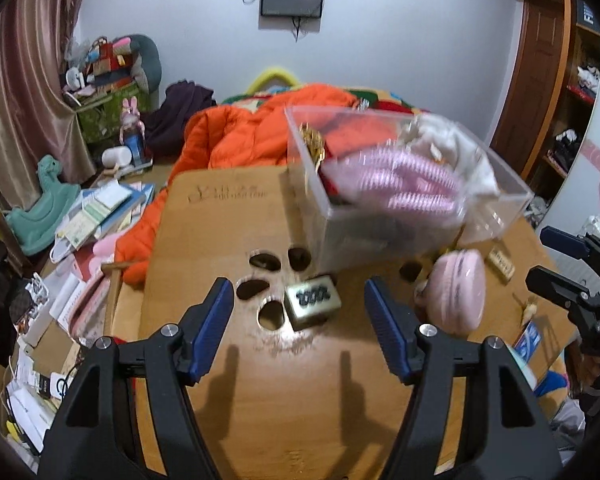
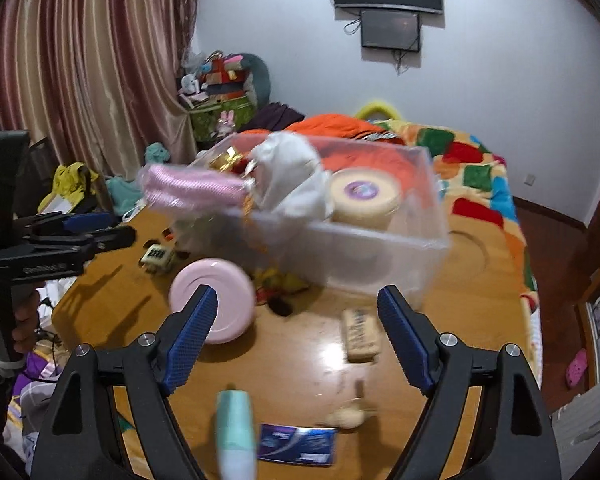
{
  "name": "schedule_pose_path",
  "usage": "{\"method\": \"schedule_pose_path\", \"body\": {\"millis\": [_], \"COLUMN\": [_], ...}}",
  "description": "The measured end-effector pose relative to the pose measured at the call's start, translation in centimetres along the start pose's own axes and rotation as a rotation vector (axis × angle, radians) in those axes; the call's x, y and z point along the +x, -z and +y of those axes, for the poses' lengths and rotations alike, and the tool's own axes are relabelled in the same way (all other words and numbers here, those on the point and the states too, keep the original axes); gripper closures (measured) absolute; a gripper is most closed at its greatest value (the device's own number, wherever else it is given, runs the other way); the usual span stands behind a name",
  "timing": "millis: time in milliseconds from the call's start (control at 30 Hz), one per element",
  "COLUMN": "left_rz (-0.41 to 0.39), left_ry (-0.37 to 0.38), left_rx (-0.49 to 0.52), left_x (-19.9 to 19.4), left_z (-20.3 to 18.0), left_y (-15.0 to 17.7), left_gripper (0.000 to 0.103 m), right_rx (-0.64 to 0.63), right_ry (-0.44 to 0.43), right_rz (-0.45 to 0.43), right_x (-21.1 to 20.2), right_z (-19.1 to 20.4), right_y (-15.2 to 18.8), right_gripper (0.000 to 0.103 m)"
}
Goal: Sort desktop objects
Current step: 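Grasp the small white dotted box with the left tool while the right tool grasps the pink round compact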
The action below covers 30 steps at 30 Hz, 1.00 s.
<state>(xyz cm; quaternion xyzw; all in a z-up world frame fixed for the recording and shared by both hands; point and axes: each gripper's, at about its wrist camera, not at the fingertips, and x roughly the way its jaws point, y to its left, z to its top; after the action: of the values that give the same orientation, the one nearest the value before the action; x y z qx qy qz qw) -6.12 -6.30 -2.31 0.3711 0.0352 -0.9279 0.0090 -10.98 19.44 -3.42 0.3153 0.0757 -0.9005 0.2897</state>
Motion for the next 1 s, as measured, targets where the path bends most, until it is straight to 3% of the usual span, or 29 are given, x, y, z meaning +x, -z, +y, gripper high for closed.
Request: {"method": "schedule_pose_path", "body": {"millis": [333, 533, 667, 800, 900, 1000], "left_rz": [0.056, 0.081, 0.096, 0.087, 0.072, 0.066], "left_ry": [0.04, 0.051, 0.04, 0.014, -0.022, -0.016], "left_rx": [0.002, -0.014, -0.02, -0.016, -0.009, -0.018], "left_x": [2.8, 4.1, 4.7, 4.6, 4.4, 4.2], "left_z": [-0.8, -0.9, -1.0, -1.3, -1.3, -1.1], "left_y": [0.7, 0.5, 0.7, 0.8, 1.0, 1.1], "left_gripper": [0.036, 0.049, 0.051, 0.055, 0.066, 0.068], "right_rx": [-0.059, -0.055, -0.044, -0.008, 0.008, 0.013], "right_ry": [-0.094, -0.102, -0.107, -0.145, -0.159, -0.167], "right_rz": [0.073, 0.109, 0.112, 0.121, 0.121, 0.125], "right_x": [3.9, 6.2, 6.7, 6.8, 6.7, 6.4], "right_z": [3.5, 3.7, 3.5, 2.9, 2.5, 2.4], "right_y": [0.5, 0.6, 0.4, 0.3, 0.4, 0.7], "right_gripper": [0.024, 0.035, 0.04, 0.04, 0.04, 0.04]}}
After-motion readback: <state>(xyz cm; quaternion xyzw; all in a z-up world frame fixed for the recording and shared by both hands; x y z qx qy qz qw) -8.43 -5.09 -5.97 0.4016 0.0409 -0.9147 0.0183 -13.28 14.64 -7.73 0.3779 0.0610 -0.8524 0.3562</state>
